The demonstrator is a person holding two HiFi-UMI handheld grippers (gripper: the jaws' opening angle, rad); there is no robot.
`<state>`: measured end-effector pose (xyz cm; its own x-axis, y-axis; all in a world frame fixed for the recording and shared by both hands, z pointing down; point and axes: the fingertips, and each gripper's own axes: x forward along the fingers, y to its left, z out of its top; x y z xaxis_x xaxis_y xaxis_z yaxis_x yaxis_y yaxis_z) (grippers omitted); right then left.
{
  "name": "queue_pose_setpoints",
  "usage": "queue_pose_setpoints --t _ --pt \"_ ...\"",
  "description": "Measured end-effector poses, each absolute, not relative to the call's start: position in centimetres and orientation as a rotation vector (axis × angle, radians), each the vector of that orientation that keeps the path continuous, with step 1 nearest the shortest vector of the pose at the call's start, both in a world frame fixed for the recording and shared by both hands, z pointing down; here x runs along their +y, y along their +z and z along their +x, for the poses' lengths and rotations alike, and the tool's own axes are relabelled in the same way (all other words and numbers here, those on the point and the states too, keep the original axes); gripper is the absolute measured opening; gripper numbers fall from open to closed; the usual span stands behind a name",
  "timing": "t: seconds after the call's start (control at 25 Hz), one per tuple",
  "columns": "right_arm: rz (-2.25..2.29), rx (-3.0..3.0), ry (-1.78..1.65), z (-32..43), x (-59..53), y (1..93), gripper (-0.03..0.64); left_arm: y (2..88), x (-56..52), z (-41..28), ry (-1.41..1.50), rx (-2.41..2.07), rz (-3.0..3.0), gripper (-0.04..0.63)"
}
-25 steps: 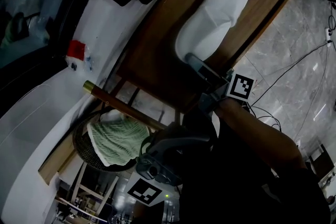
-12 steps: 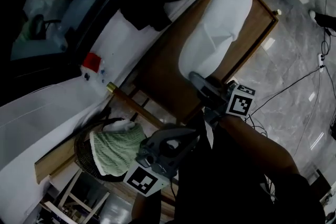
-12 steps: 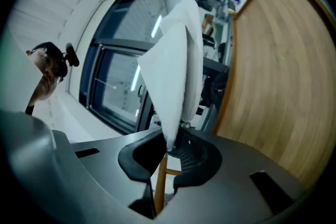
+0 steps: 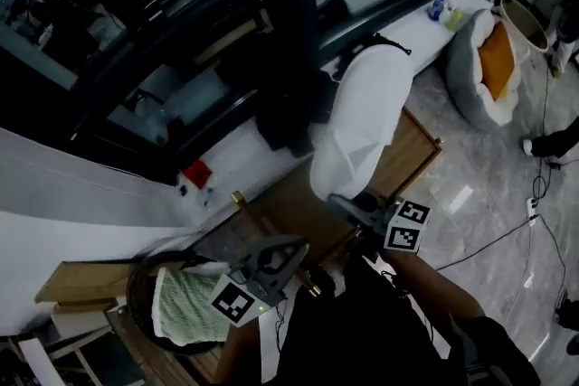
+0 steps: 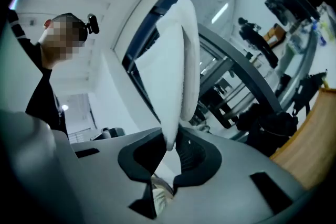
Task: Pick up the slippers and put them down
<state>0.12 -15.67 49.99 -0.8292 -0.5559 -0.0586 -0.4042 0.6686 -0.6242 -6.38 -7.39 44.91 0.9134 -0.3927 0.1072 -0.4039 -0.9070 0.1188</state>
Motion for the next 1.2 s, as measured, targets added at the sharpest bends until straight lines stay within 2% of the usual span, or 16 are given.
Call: queue_pose_setpoints --t 0.24,0.56,0.84,1.2 --pt "-0.642 2.778 -0.647 0.0 -13.6 41.1 0.055 39.7 -6.9 -8.5 -0.006 -0.736 2.950 0.011" --pt "-0.509 2.946 -0.278 -0.5 -11.7 34.1 0.052 33.0 -6.6 -7.3 -0.112 -0.685 3.103 0.011" --pt "-0.386 2.966 -0.169 -2.1 -11.3 32.1 0.051 29.1 -5.8 -7.1 -0.091 -0.693 3.203 0.011" --pt "-0.353 3.002 -0.120 -2.7 -12.4 31.9 0.051 29.7 -7.0 -8.4 -0.088 -0.735 3.171 0.011"
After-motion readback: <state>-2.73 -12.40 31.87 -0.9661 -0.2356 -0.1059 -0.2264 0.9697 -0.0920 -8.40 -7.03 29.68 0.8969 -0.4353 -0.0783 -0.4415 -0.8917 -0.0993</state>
